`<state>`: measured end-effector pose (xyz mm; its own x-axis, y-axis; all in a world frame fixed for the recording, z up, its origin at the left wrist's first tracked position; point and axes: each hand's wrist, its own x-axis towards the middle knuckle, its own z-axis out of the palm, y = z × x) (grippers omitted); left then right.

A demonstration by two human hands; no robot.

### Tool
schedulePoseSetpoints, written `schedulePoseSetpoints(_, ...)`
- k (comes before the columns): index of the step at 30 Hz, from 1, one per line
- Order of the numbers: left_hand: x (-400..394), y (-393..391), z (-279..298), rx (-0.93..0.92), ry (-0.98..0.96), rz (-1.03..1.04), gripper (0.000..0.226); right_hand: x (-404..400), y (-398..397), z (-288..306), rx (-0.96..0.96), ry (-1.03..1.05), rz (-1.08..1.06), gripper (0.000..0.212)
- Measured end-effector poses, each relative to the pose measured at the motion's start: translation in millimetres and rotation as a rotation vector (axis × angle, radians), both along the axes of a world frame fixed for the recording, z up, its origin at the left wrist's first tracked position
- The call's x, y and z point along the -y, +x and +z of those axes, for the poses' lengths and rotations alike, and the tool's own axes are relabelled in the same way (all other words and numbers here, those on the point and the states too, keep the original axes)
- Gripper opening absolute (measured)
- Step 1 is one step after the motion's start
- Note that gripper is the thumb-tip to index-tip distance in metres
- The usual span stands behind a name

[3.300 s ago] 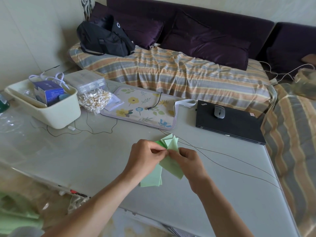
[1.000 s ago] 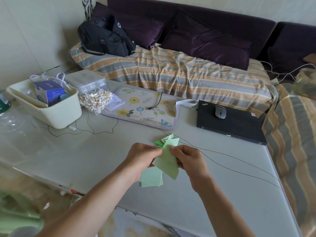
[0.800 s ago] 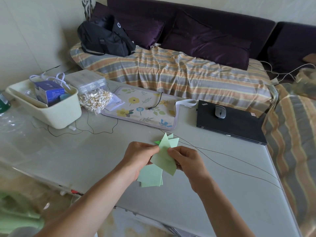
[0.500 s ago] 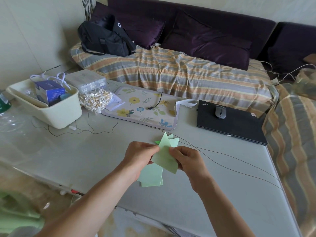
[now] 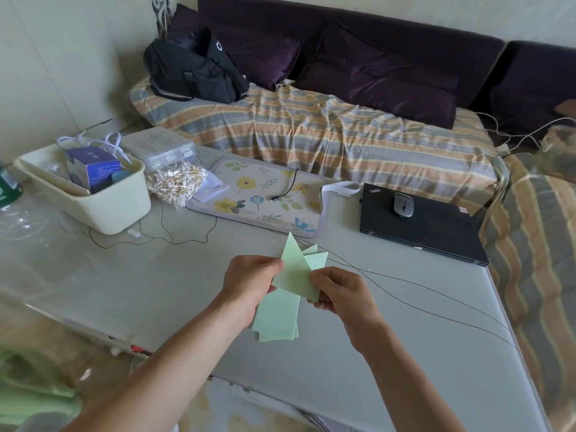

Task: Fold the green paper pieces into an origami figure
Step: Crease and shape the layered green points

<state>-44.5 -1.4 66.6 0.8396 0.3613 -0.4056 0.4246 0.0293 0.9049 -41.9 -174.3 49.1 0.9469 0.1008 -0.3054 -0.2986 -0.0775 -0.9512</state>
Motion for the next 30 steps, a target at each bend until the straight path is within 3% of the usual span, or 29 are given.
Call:
schedulePoseSetpoints(4, 0.8, -2.5, -4.9, -0.024, 0.075, -0.09, 0.004, -0.1, 0.3, -1.9, 0.015, -0.101, 0.006, 0.011)
schedulePoseSetpoints(7, 2.4, -5.6, -4.4, -0.025, 0.135, -0.099, 0.034, -0.1, 0.0, -5.5, 0.073, -0.28, 0.067, 0.014)
schedulePoseSetpoints(10, 0.5, -4.5, -1.3, 0.021, 0.024, -0.1, 0.022, -0.5, -1.9, -7.1, 0.069, -0.328, 0.09, 0.015)
schedulePoseSetpoints(13, -0.1, -6.8, 1.4, 0.024, 0.034, -0.135, 0.011, 0.0, -0.9, -6.7, 0.055, -0.282, 0.015, 0.011)
schedulePoseSetpoints(20, 4.2, -14.5, 1.7, -0.169, 0.053, -0.404, 0.012, 4.8, 1.0, -4.3, 0.029, -0.098, -0.165, 0.023)
schedulePoseSetpoints(25, 6.2, -13.6, 1.3, -0.171, -0.053, -0.27, 0.012, -0.5, -0.6, -1.1, -0.031, 0.06, -0.114, 0.022)
schedulePoseSetpoints(30, 6.6, -12.0, 5.5, -0.208, -0.13, -0.28, 0.01, 0.6, -1.3, -0.9, -0.004, 0.018, -0.007, 0.005)
